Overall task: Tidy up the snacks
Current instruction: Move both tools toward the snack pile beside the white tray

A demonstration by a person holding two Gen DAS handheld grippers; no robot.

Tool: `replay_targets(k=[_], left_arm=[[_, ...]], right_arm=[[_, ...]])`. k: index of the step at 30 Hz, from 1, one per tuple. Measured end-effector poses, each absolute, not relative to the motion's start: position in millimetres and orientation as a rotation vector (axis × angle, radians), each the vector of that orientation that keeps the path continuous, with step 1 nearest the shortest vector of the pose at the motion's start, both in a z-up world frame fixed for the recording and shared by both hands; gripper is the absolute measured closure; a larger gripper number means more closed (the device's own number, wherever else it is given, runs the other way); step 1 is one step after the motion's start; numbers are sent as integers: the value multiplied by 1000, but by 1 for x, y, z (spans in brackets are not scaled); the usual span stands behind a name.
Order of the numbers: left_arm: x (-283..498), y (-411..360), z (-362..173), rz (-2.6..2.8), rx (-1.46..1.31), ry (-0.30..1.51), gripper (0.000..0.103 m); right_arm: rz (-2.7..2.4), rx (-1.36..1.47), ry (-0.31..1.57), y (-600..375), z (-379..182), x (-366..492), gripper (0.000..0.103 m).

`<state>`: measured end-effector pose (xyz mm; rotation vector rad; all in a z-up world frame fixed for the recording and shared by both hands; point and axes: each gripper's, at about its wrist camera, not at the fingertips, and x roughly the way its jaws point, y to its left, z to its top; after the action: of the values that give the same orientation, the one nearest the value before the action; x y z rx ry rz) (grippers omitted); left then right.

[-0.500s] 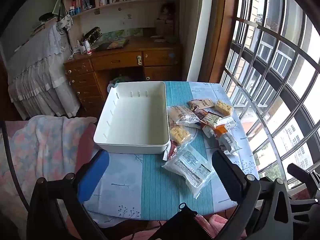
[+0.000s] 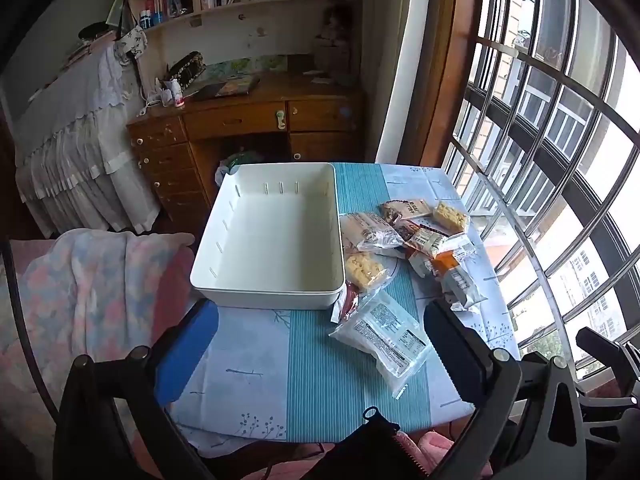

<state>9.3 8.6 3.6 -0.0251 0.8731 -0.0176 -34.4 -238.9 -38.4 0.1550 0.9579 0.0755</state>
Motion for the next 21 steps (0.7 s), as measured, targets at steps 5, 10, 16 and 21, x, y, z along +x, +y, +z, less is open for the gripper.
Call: replay_targets(k=[5, 10, 16, 21], left_arm=[[13, 15, 0, -48, -26, 882, 1], [22, 22, -11, -80, -38, 922, 1], [35, 26, -27, -147, -34, 966, 1], [47, 25, -32, -201, -25, 979, 1]], right_arm=[[69, 141, 961, -232, -39, -34, 3], [42, 130, 974, -226, -40, -32, 5], [-5, 104, 971, -214, -41, -31, 9], [-60, 110, 953, -209, -42, -32, 11]])
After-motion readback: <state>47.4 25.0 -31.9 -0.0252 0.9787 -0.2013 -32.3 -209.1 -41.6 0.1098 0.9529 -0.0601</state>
